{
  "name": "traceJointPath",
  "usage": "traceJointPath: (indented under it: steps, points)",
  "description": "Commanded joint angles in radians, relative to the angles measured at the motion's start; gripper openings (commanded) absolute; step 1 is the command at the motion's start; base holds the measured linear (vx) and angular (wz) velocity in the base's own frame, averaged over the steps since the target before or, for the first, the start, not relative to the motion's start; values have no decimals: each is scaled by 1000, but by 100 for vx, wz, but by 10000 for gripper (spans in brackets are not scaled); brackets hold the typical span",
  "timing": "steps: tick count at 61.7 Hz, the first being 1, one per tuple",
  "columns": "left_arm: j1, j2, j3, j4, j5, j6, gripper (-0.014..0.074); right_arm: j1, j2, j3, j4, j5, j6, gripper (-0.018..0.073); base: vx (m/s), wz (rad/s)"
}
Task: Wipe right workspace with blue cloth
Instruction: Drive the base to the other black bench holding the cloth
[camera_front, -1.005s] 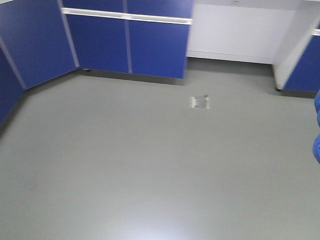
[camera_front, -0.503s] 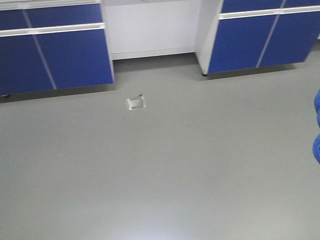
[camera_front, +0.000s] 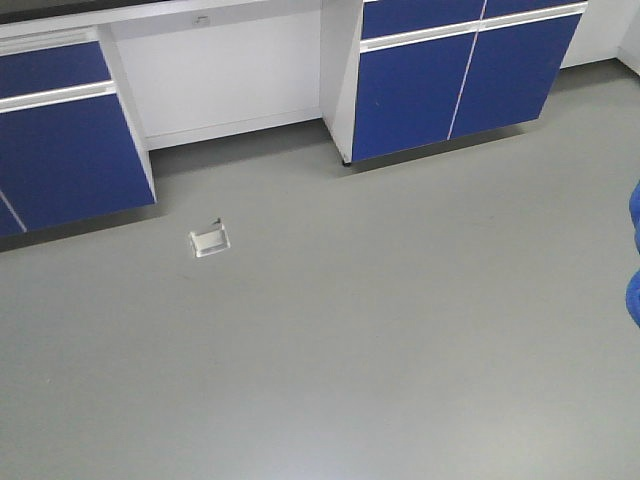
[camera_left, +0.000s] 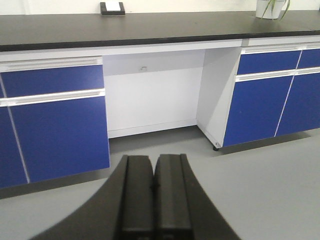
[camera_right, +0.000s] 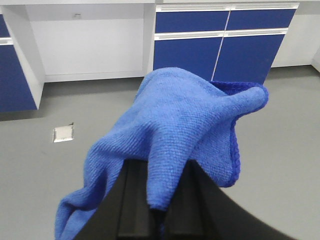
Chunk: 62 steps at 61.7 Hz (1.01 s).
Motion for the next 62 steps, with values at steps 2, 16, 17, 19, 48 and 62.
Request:
traceJointPath:
  steps: [2,16,17,19,48,62]
  points:
    - [-4,-16,30,1,-80,-8,-6,1,10,-27,13,-73,-5,-4,33,-12]
    - [-4,-16,30,1,-80,-8,-6,1,10,-27,13,-73,-5,-4,36,-12]
    - [-4,-16,30,1,-80,-8,-6,1,10,-27,13,-73,-5,-4,39,-13]
    - [-4,-16,30,1,-80,-8,-6,1,10,-27,13,-73,-5,-4,40,-14]
    - [-4,-16,30,1,-80,-8,-6,1,10,-27,14,-73,-5,-4,46,-11]
    - [-4,-16,30,1,-80,-8,-6,1,10,-27,14,-73,-5,-4,49,7]
